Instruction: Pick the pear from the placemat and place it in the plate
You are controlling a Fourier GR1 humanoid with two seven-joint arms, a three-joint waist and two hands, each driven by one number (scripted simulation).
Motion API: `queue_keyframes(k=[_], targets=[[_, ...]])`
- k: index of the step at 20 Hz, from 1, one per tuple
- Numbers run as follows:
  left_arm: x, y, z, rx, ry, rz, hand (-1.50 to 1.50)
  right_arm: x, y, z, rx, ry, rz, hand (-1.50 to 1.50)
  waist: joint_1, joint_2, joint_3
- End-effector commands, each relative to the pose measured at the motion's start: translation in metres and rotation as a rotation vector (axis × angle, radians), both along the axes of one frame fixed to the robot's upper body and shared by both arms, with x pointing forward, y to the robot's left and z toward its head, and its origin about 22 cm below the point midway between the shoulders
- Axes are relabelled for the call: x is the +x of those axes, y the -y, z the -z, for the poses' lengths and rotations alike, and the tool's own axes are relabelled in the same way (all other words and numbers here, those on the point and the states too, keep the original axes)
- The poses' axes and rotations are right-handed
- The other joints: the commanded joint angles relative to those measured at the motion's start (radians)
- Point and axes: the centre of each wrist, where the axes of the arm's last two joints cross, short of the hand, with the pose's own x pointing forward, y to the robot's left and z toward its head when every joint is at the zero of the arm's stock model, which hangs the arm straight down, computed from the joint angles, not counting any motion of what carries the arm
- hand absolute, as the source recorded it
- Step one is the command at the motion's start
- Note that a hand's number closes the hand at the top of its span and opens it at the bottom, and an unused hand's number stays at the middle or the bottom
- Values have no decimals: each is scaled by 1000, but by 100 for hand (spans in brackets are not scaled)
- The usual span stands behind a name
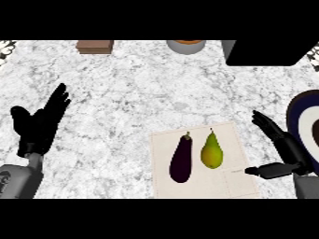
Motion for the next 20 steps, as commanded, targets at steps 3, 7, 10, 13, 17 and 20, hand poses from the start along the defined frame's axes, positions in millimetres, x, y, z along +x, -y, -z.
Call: queue_keyframes(k=[3, 7, 10, 13, 17, 20], targets=[[-6, -10, 10, 12, -12, -10, 0, 15, -12, -29, -119, -26, -83, -150, -2, -2, -1], [4, -7, -4, 9, 4, -2, 0, 30, -36, -45, -201, -120, -172, -150, -3, -2, -1], [12, 6, 4, -5, 6, -3, 0, 37, -43, -58, -265, -134, -218, -150, -6, -1, -1], [-8, -1, 5, 0, -5, 10, 0, 34, -50, -53, -388, -138, -221, -150, 1, -3, -1], [-3, 4, 4, 11, 6, -4, 0, 42, -60, -41, -447, -185, -252, -150, 2, -1, 0], [2, -14, 4, 10, -8, 0, 0, 42, -60, -56, -503, -225, -288, -150, -2, -2, -1]])
